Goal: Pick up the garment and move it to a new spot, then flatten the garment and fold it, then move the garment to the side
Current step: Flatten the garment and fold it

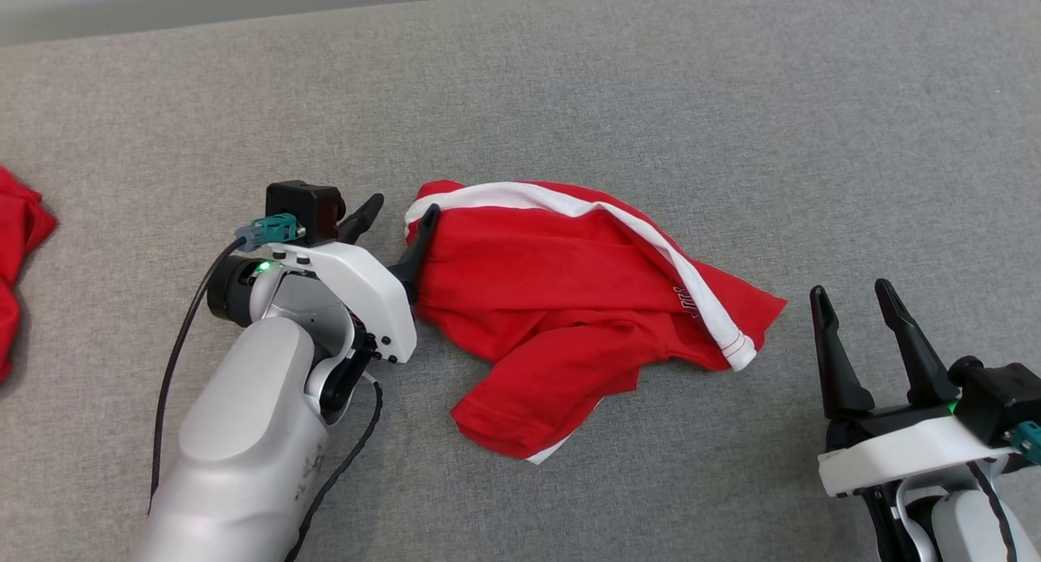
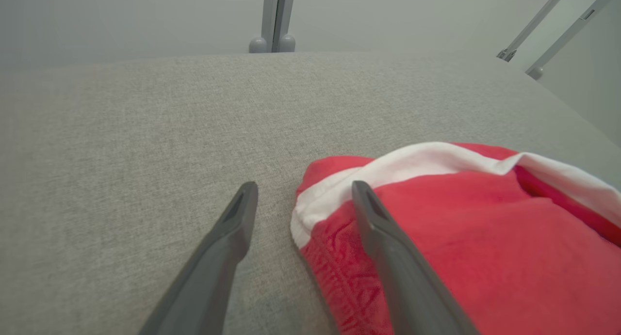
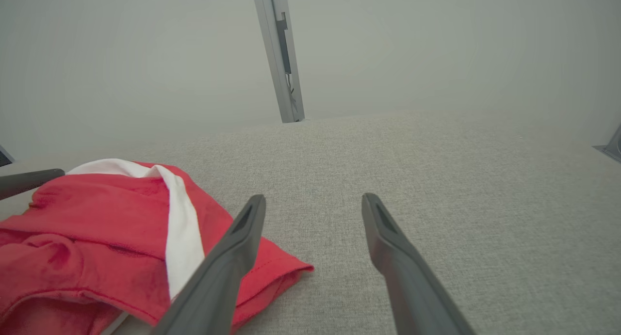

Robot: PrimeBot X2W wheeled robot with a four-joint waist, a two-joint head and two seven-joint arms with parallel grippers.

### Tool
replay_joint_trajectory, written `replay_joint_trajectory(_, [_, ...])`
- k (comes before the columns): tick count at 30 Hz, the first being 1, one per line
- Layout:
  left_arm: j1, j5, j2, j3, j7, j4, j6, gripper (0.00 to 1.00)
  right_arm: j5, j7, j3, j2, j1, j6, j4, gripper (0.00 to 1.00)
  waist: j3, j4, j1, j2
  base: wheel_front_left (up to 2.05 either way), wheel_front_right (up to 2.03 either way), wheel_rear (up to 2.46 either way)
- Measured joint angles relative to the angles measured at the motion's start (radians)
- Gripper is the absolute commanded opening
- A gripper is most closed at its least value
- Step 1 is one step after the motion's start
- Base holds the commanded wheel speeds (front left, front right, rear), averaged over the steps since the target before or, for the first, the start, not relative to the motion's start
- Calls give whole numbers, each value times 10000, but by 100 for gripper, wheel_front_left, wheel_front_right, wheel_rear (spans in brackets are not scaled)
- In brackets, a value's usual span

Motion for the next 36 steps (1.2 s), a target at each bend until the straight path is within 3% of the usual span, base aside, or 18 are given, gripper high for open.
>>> replay_joint_trajectory(5, [-233,-376,-25,-288,115,546,-56,100,17,-73,77,6,-127,0,82,100,91,-53,-1,0,0,0,0])
replay_joint_trajectory(6, [-234,-466,-33,-380,188,627,-88,96,36,-73,109,8,-127,0,105,100,109,-52,0,0,0,0,0])
replay_joint_trajectory(7, [-245,-552,-38,-458,186,663,-96,49,59,-73,155,6,-128,0,117,100,124,-50,0,0,0,0,0])
replay_joint_trajectory(8, [-297,-614,-33,-529,180,685,-98,19,61,-73,196,0,-129,0,119,100,138,-48,0,0,0,0,0])
replay_joint_trajectory(9, [-381,-683,-15,-617,167,686,-98,0,61,-73,270,-29,-130,0,115,100,153,-46,0,0,0,0,0])
replay_joint_trajectory(21, [-452,-1348,284,-1365,-426,849,-113,0,-372,583,1827,-201,580,0,-598,100,85,-64,0,0,0,0,0])
replay_joint_trajectory(30, [-634,-1505,278,-1697,-734,1028,-113,0,-631,846,1847,-155,587,0,-326,100,187,39,0,0,0,0,0])
replay_joint_trajectory(31, [-651,-1513,278,-1722,-782,1035,-113,0,-637,855,1812,-146,523,0,-242,93,203,64,0,0,0,0,0])
replay_joint_trajectory(32, [-675,-1515,272,-1758,-817,1043,-113,0,-640,855,1778,-134,446,0,-173,51,218,93,0,0,0,0,0])
replay_joint_trajectory(36, [-808,-1580,265,-1914,-970,1066,-113,0,-616,750,1682,-75,233,0,19,0,274,222,0,0,0,0,0])
